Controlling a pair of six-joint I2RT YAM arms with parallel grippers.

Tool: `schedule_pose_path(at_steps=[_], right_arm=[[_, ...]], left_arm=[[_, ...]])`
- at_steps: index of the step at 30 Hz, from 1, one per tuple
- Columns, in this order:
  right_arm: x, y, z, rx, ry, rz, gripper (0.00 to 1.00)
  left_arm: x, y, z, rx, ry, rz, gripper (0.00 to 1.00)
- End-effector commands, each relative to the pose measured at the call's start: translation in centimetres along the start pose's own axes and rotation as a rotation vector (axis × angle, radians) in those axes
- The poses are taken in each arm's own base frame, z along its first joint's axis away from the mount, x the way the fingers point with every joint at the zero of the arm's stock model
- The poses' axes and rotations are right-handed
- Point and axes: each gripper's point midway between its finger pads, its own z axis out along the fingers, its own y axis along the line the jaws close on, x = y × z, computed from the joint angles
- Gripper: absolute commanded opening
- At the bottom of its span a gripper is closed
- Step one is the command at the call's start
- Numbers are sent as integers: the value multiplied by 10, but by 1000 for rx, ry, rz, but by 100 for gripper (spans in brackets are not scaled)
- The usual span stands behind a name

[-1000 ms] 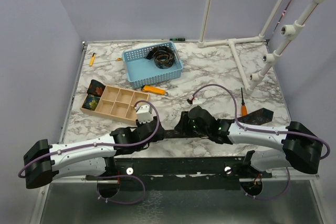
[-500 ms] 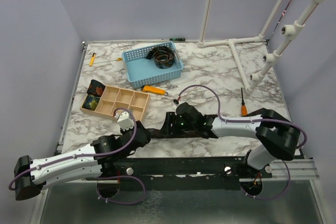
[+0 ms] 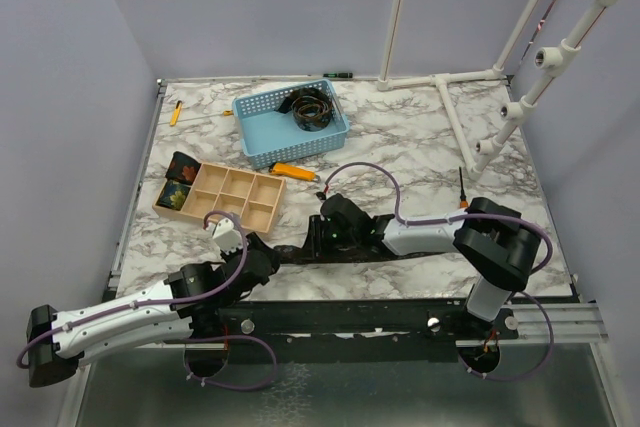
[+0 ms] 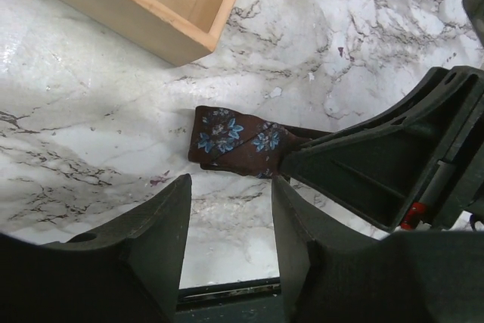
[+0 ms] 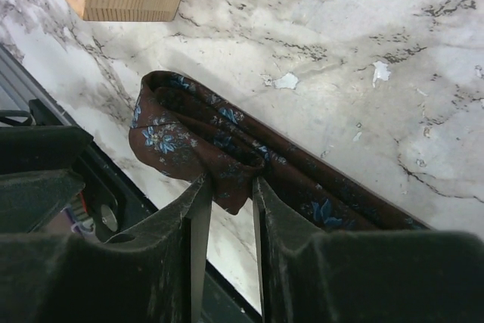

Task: Roll the ties
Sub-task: Roll the tie at the center of the board.

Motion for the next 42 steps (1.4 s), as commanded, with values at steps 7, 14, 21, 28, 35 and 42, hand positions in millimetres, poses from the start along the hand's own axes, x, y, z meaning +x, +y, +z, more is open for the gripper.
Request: schedule_pose_path(at_steps=[7, 14, 21, 28, 35, 42], right_arm=[[-8, -28, 2, 71, -67, -160, 26], [-2, -29, 1, 40, -50, -219, 23], [10, -42, -1, 53, -34, -217, 23], [23, -50, -1, 36, -19, -204, 22], [32, -58, -2, 32, -5, -196, 22], [36, -58, -2, 22, 0, -196, 22]], left_arm=[[10, 14, 11, -32, -6, -2, 49], [4, 11, 12, -31, -34, -15, 51], [-2, 4, 13, -25, -54, 8, 51], [-5, -9, 13, 54, -45, 4, 54], [7, -6, 25, 81, 64, 1, 57], [19, -3, 43, 97, 172, -39, 50]])
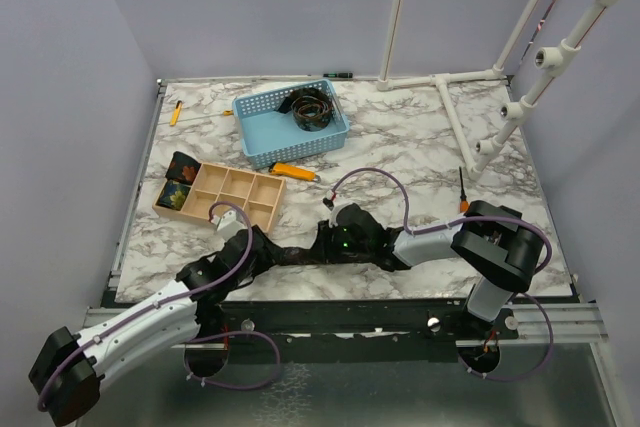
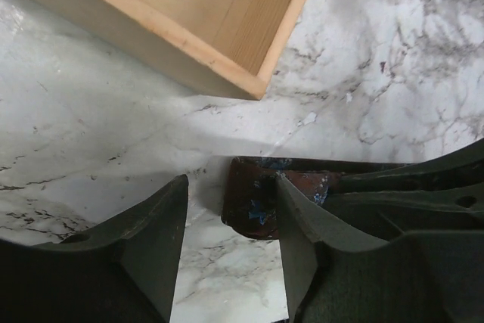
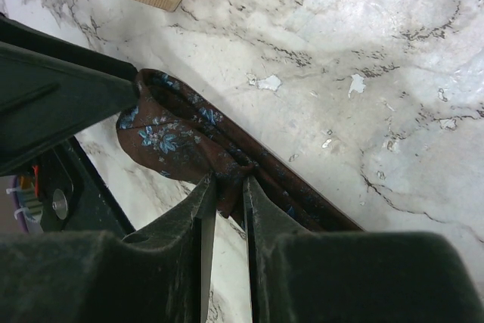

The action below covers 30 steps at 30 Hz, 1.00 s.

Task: Roll the ties
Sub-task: Roll the tie at the center of the board.

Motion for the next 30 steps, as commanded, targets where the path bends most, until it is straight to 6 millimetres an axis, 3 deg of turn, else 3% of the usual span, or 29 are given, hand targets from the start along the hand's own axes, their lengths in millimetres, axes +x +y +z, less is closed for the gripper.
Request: schedule_pose_path(at_steps=[1, 8, 15, 22, 27, 30], right_arm=[[39, -29, -8, 83, 123, 9, 22], [39, -27, -8, 73, 122, 8, 21], [40, -27, -10, 72, 122, 9, 21], [39, -27, -8, 70, 123, 9, 20], [38, -28, -10, 76, 118, 13, 20], [39, -28, -11, 78, 117, 14, 19]], left_arm=[[15, -20, 3, 114, 117, 8, 51], [20, -13, 5, 110, 140, -21, 61], [28, -8, 3, 151, 147, -71, 64], [33, -5, 4, 157, 164, -58, 55], [34, -3, 6, 144, 164, -41, 29], [33, -2, 6, 143, 161, -38, 20]])
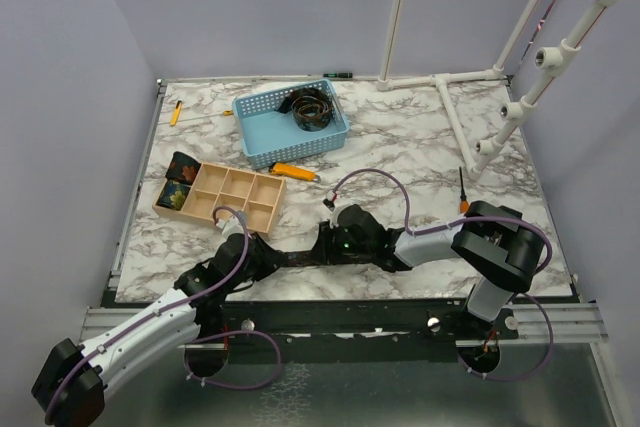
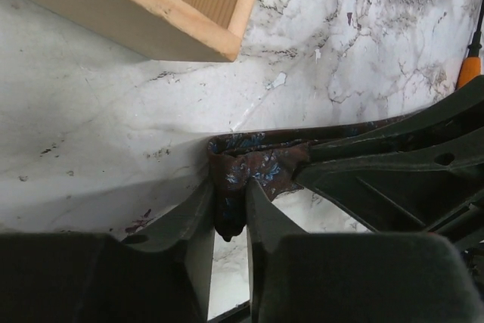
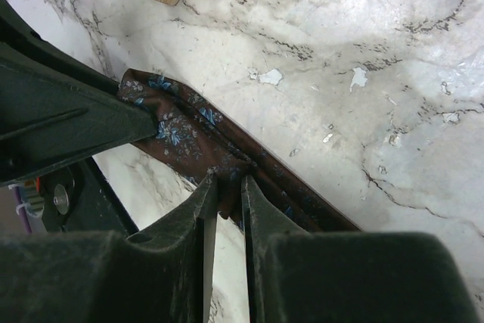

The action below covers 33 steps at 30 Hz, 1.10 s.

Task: Roll the ties
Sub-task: Roll the tie at the center of the board.

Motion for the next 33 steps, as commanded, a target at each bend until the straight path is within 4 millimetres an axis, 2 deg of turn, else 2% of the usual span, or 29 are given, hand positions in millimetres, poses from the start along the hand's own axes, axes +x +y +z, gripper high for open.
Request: schedule_pose_path(at_steps=[1, 6, 10, 14, 16, 19, 24, 28, 33], right_arm=[[36, -29, -9, 93, 111, 15, 19], [31, -27, -10, 106, 105, 31, 22], [15, -22, -19, 133, 55, 47, 39], [-6, -8, -28, 119, 12, 35, 43], [-15, 1, -29, 102, 5, 25, 40], [-20, 14, -26, 71, 23, 9, 28], [-8, 18, -9, 60, 98, -9, 13], [4, 10, -1, 87, 148, -1, 9], [19, -12, 2, 182, 188, 22, 7]], left_arm=[[5, 5, 1, -3, 17, 15, 16], [3, 5, 1, -1, 10, 27, 0], [1, 5, 1, -10, 0, 35, 0], [-3, 4, 1, -15, -13, 40, 0], [-5, 3, 1, -20, -19, 45, 0], [-7, 3, 1, -27, -23, 52, 0], [-10, 0, 0, -31, -32, 61, 0], [-11, -1, -1, -35, -33, 67, 0], [-12, -2, -2, -31, -35, 63, 0]])
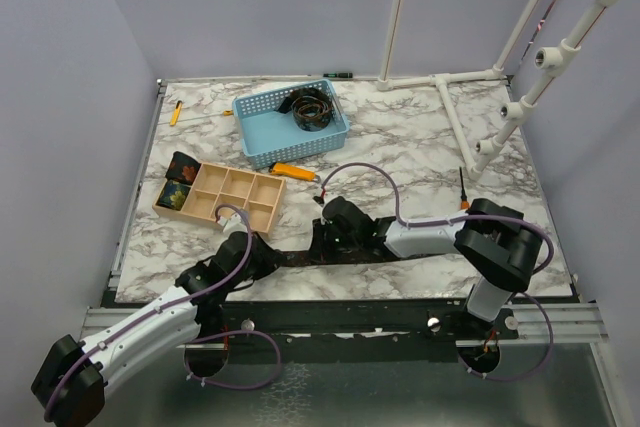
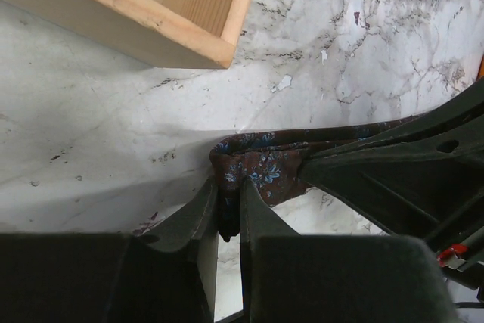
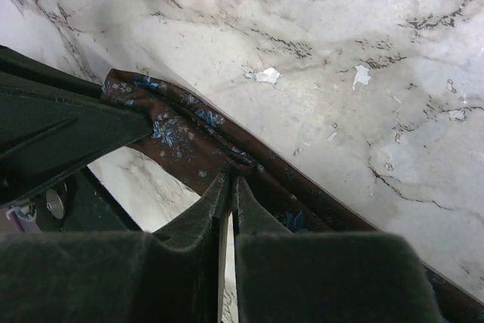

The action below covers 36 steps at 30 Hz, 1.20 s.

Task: Roll the ties
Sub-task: Roll the tie at the center of the board.

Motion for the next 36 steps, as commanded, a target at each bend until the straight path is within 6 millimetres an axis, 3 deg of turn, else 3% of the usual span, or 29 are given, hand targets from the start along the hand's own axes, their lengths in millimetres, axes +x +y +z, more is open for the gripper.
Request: schedule_pose_path(at_steps=[1, 5, 11, 17, 27, 30, 33, 36], right_arm=[[22, -20, 5, 92, 79, 13, 7], [33, -30, 12, 118, 109, 31, 1], [36, -26, 26, 83, 116, 51, 0], [27, -7, 47, -13, 106, 64, 0], [0, 31, 80, -245, 7, 102, 0], [-9, 44, 72, -348, -55, 100, 0], [-17, 54, 47, -434, -152, 68, 0], [-21, 51, 38, -417, -187, 51, 4]], left_arm=[[-10, -5, -3, -7, -31, 12, 0], [-15, -13, -6, 8, -38, 17, 0], [-27, -37, -14, 41, -42, 60, 0], [-32, -51, -14, 33, -21, 126, 0], [-19, -62, -4, -39, -14, 263, 0], [-17, -59, 0, -89, -36, 312, 0], [-21, -54, 2, -140, -59, 332, 0], [-26, -54, 2, -173, -84, 354, 0]])
